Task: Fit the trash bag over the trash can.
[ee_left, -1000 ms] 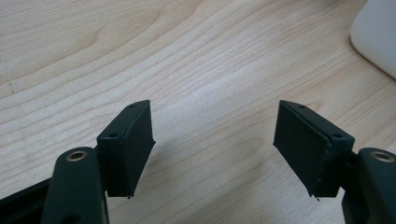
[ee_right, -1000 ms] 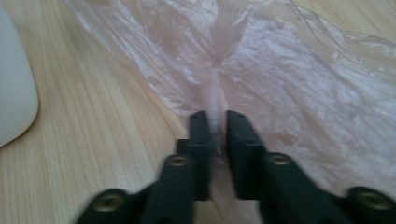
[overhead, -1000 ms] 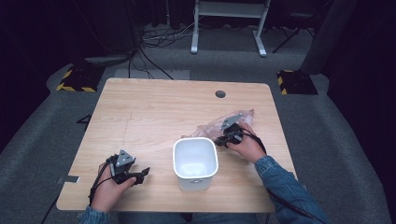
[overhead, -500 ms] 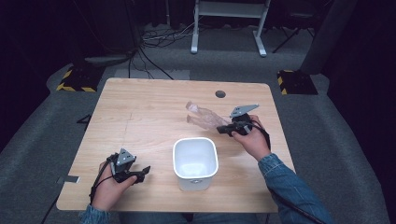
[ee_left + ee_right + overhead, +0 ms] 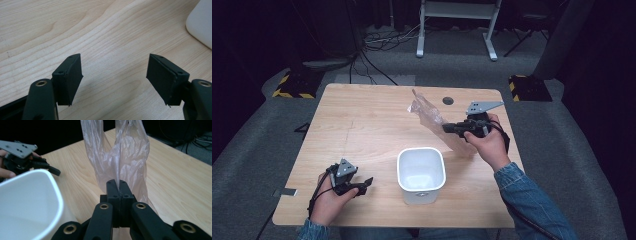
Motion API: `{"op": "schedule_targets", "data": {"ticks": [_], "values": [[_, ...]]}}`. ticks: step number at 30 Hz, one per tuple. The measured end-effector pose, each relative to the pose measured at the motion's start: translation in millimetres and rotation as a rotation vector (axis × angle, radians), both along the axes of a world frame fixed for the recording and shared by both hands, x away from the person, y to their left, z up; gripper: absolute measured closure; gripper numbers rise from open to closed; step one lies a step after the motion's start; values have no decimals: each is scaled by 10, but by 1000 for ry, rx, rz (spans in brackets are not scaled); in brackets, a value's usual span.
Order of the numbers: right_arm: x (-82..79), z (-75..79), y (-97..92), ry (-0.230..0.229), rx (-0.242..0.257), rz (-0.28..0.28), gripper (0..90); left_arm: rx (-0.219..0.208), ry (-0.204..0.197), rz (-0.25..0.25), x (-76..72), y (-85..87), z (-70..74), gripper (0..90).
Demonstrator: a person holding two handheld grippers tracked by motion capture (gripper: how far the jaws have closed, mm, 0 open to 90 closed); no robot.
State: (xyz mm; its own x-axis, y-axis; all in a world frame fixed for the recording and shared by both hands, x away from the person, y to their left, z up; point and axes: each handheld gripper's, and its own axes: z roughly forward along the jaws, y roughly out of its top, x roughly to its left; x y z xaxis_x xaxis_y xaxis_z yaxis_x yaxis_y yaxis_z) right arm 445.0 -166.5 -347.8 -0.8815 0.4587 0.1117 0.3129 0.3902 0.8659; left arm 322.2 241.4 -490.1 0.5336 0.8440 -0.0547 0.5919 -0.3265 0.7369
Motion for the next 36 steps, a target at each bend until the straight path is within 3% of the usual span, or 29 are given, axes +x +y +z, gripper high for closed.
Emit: {"op": "schedule_targets", "data": {"ticks": [11,19,36], "values": [[-223,397,86,-37,73,46,900,-3,8,1,1,7,-3,285],[-423,641,215,-90,69,87,900,1,7,4,3,14,-5,285],[-877,1031,487,-127,115,169,900,-1,5,5,17,21,-20,283]]}}
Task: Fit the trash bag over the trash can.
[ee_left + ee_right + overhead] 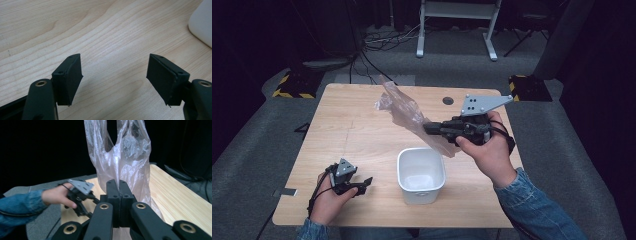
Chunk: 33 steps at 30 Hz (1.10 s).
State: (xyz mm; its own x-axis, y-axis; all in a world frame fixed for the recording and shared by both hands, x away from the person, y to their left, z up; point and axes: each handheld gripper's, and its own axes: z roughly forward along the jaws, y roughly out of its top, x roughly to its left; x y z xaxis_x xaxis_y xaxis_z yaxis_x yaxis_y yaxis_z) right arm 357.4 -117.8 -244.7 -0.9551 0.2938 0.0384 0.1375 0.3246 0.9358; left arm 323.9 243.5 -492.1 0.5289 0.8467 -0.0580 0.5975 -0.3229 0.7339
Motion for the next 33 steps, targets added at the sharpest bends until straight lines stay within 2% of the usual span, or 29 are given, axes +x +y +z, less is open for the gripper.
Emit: {"op": "schedule_targets", "data": {"ticks": [7,15,19,25,28,33], "values": [[-183,137,129,-12,18,48,900,-8,5,0,2,-11,-9,283],[-378,192,338,-13,41,115,900,-6,8,-4,10,-17,-18,283],[-474,129,476,-3,45,151,900,-3,9,-6,16,-18,-26,283],[-486,34,575,56,66,174,900,2,8,-5,18,-10,-25,282],[-466,-21,556,58,70,162,900,-1,8,-2,18,-12,-29,282],[-345,-208,428,94,81,112,895,-8,18,-12,19,-20,-31,282]]}}
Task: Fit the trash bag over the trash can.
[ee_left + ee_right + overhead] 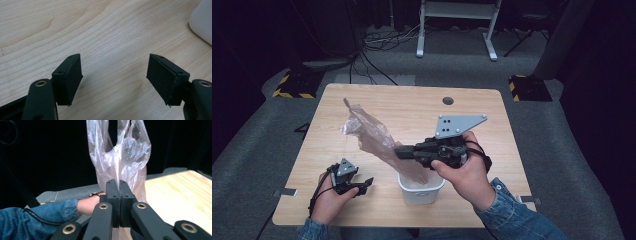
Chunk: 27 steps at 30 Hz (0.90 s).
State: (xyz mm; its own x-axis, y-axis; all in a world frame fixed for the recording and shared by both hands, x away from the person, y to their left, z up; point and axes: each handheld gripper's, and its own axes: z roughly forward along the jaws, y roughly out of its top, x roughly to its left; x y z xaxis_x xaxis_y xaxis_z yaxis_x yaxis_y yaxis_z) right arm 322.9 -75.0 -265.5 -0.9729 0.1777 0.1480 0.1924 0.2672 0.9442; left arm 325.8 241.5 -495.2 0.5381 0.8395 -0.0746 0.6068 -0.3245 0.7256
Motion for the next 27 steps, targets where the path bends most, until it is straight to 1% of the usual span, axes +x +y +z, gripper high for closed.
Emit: {"op": "schedule_targets", "data": {"ticks": [3,5,9,11,13,14,19,21,22,23,24,25,27], "values": [[52,-99,-90,12,3,-31,880,8,-8,6,3,-9,-6,282],[78,-152,-148,17,4,-50,873,8,-1,0,5,-14,-9,282],[114,-237,-259,14,-3,-91,869,11,3,-8,8,-25,-15,282],[130,-287,-310,21,-11,-109,867,14,-2,-8,9,-31,-17,281],[140,-336,-353,24,-18,-126,867,14,3,-14,10,-33,-16,281],[146,-365,-377,25,-26,-135,866,18,-5,-9,11,-37,-21,281],[168,-536,-477,50,-51,-174,852,10,0,-15,11,-52,-24,281],[175,-617,-514,52,-71,-193,844,12,2,-18,11,-57,-23,281],[177,-653,-529,57,-79,-200,839,16,-3,-14,9,-65,-24,281],[178,-688,-542,62,-83,-205,833,16,2,-23,9,-68,-19,280],[178,-721,-557,67,-91,-208,817,9,2,-21,5,-81,-20,280],[178,-743,-568,69,-96,-213,790,16,-2,-27,3,-89,-15,279],[174,-793,-616,73,-112,-236,715,15,4,-41,-8,-120,-2,277]]}}
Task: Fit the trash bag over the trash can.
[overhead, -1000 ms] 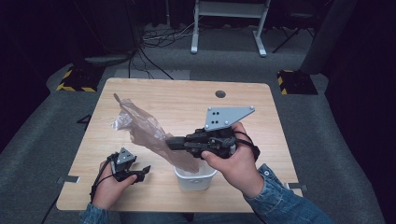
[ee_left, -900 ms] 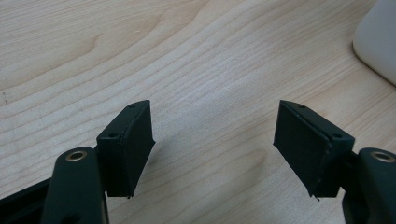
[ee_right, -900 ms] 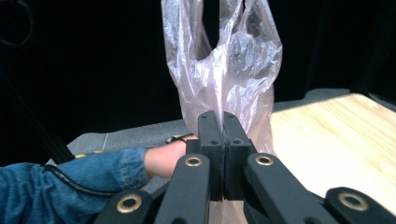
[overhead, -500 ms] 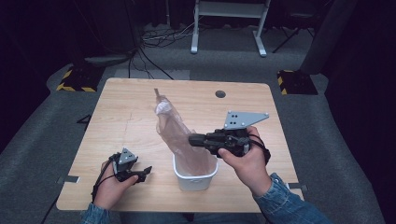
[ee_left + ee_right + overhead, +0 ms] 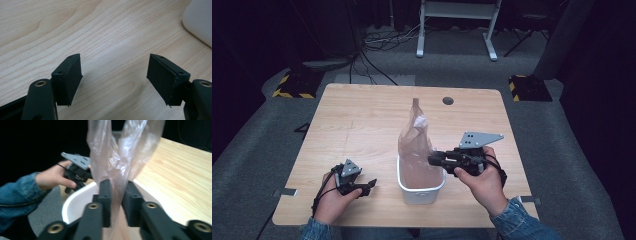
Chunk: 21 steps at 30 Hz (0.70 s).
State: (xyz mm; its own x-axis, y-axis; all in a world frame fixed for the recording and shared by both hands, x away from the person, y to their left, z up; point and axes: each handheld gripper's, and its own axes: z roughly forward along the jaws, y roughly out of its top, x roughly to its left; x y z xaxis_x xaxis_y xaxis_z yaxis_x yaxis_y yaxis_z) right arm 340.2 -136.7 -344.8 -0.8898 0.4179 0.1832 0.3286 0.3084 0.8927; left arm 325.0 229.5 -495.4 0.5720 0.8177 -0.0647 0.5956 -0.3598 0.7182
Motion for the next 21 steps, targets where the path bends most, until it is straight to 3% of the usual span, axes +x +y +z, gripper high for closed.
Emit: {"op": "schedule_targets", "data": {"ticks": [4,6,9,13,15,16,19,20,21], "values": [[8,-46,-132,7,-10,-46,517,2,-6,-24,-16,-59,24,274],[26,-61,-241,-4,9,-69,443,-9,2,-42,-31,-105,32,272],[37,-77,-401,-17,40,-105,375,-5,6,-89,-64,-206,49,269],[32,-95,-554,-23,80,-123,375,-3,7,-141,-109,-291,96,263],[45,-184,-658,-22,20,-162,420,-23,26,-199,-163,-375,136,254],[45,-184,-658,-22,20,-162,420,-23,26,-199,-163,-375,136,250],[70,-359,-693,-16,-87,-193,451,-9,55,-281,-215,-479,138,242],[82,-531,-665,-5,-173,-193,466,-13,59,-305,-230,-517,134,233],[82,-531,-665,-5,-173,-193,466,-24,67,-330,-242,-552,134,233]]}}
